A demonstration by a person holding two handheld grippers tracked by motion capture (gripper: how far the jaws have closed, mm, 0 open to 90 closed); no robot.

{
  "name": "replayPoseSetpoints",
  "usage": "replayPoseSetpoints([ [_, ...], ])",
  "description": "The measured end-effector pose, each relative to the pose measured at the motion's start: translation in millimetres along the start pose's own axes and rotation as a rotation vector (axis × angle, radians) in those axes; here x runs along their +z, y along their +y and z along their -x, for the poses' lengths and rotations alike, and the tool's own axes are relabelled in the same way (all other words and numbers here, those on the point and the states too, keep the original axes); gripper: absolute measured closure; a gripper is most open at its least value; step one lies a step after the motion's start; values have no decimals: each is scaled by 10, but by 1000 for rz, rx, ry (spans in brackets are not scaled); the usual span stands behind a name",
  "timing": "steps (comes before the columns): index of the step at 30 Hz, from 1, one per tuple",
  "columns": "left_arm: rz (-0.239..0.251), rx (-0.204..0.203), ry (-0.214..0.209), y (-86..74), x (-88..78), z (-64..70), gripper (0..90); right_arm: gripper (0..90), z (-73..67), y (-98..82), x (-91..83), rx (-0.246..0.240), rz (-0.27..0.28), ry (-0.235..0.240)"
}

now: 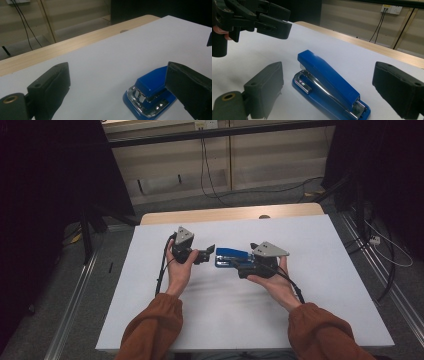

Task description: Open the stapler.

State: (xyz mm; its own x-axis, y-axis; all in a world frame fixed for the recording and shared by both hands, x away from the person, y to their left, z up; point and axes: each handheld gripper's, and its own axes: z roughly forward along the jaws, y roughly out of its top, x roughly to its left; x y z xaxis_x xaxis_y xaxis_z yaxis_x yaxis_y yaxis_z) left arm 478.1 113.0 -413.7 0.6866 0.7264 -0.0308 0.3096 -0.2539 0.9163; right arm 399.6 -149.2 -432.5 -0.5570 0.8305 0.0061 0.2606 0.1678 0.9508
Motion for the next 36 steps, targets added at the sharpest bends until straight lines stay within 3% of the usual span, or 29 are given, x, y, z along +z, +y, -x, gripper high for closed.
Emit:
replayPoseSetpoints([
  [3,-27,7,8,-40,24,-10,61,134,-17,-20,72,2,-4,10],
  [5,-49,38,18,-62,37,-1,54,154,-35,-38,107,4,-6,16],
  [8,-69,34,6,-80,49,3,47,174,-52,-55,134,9,-7,25],
  [9,-71,18,-25,-86,54,0,46,194,-66,-68,152,3,-12,30],
  [10,-71,18,-25,-86,54,0,46,199,-70,-71,157,-1,-14,29],
  [12,-85,47,-19,-97,77,27,45,223,-71,-68,160,1,-10,31],
  [14,-87,49,-17,-101,84,34,46,232,-66,-62,160,3,-9,30],
  [22,-106,45,-23,-119,97,27,48,411,-52,-44,184,15,-11,58],
  [23,-96,40,-16,-115,94,22,48,480,-59,-51,199,9,-17,62],
  [27,-101,36,-17,-120,88,-1,48,595,-74,-58,229,5,-18,90],
  [34,-114,33,-13,-129,86,-10,56,722,-109,-54,268,-21,-43,108],
  [36,-111,29,-13,-125,79,-7,63,835,-119,-39,287,-32,-45,108],
])
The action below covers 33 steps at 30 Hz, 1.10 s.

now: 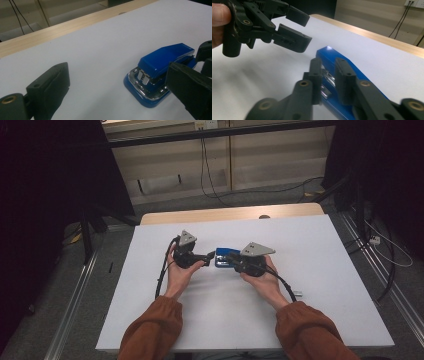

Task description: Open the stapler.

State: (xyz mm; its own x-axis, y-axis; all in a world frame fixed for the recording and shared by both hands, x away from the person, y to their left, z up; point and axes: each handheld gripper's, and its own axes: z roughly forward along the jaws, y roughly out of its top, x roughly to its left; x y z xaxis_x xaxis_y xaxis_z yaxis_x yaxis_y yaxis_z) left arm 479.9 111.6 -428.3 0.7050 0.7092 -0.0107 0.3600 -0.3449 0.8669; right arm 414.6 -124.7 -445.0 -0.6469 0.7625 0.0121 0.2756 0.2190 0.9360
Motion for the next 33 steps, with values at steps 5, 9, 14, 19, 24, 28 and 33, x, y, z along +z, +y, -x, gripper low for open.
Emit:
replayPoseSetpoints([
  [5,-21,9,-10,-12,8,13,106,900,-5,3,60,-4,-29,2],
  [9,-15,4,-17,-13,-13,11,189,900,-10,-6,101,-7,-59,6],
  [14,-13,-9,-31,-24,-35,8,435,900,-15,-2,148,-14,-83,28],
  [19,-34,15,-46,-49,2,54,654,900,-22,8,190,-27,-112,38],
  [24,-57,46,-81,-79,60,103,827,900,-25,18,237,-34,-131,39],
  [28,-73,62,-88,-95,101,133,900,900,-28,27,266,-47,-154,39],
  [33,-83,65,-91,-110,136,154,900,900,-24,-11,304,-49,-187,38],
])
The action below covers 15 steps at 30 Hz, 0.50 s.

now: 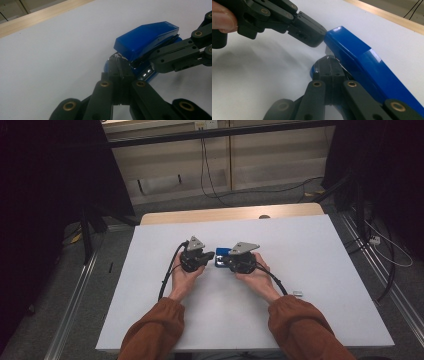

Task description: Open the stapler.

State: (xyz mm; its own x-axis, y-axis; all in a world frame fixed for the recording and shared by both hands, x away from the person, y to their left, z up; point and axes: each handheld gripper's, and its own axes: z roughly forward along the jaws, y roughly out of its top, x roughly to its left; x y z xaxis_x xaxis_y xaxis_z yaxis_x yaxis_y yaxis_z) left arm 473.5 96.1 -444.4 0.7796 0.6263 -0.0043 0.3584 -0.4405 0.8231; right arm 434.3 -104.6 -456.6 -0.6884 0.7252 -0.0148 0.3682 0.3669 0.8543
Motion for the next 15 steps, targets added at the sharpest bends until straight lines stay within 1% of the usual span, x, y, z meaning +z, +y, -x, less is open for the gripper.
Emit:
replayPoseSetpoints([
  [1,0,0,0,0,0,0,900,900,1,-3,7,-1,-1,-1],
  [2,11,-4,17,9,5,2,900,900,4,-4,13,1,-4,0],
  [4,22,-25,25,16,10,-18,900,900,11,-6,28,0,-11,-7],
  [7,13,-23,37,12,18,-28,900,900,21,-11,50,5,-16,-9],
  [8,10,-31,32,-3,22,-50,900,900,26,-15,63,1,-24,-10],
  [10,7,-31,24,-13,32,-53,900,900,23,-13,65,0,-27,-15],
  [15,-5,-8,17,-21,51,-43,900,900,22,-3,70,-1,-35,-22],
])
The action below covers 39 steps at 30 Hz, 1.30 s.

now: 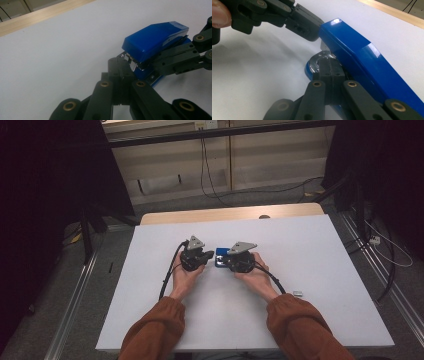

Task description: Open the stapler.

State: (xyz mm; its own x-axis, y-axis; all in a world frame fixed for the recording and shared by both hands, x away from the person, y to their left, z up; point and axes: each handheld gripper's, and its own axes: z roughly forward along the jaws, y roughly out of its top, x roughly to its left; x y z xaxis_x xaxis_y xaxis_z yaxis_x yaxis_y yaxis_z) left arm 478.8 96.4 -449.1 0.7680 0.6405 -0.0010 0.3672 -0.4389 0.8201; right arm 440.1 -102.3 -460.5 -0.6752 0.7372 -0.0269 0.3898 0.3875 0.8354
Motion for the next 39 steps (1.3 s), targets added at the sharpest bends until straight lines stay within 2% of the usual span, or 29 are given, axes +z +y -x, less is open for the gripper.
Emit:
replayPoseSetpoints([
  [6,-20,8,-11,-14,46,41,900,900,9,1,1,16,-4,7],
  [11,-21,37,13,-5,47,62,900,900,26,-8,3,29,1,19],
  [13,-20,30,4,-9,54,69,900,900,28,-7,3,31,0,21],
  [14,-26,45,19,-7,55,78,900,900,29,-5,3,34,-1,21],
  [17,-13,28,15,2,51,76,900,900,28,8,4,30,-11,20],
  [29,-6,54,12,33,15,87,900,900,11,9,27,33,1,27],
  [36,13,44,12,52,-3,92,900,900,10,8,24,32,0,23],
  [39,14,42,13,52,-4,95,900,900,3,9,22,10,-2,19],
])
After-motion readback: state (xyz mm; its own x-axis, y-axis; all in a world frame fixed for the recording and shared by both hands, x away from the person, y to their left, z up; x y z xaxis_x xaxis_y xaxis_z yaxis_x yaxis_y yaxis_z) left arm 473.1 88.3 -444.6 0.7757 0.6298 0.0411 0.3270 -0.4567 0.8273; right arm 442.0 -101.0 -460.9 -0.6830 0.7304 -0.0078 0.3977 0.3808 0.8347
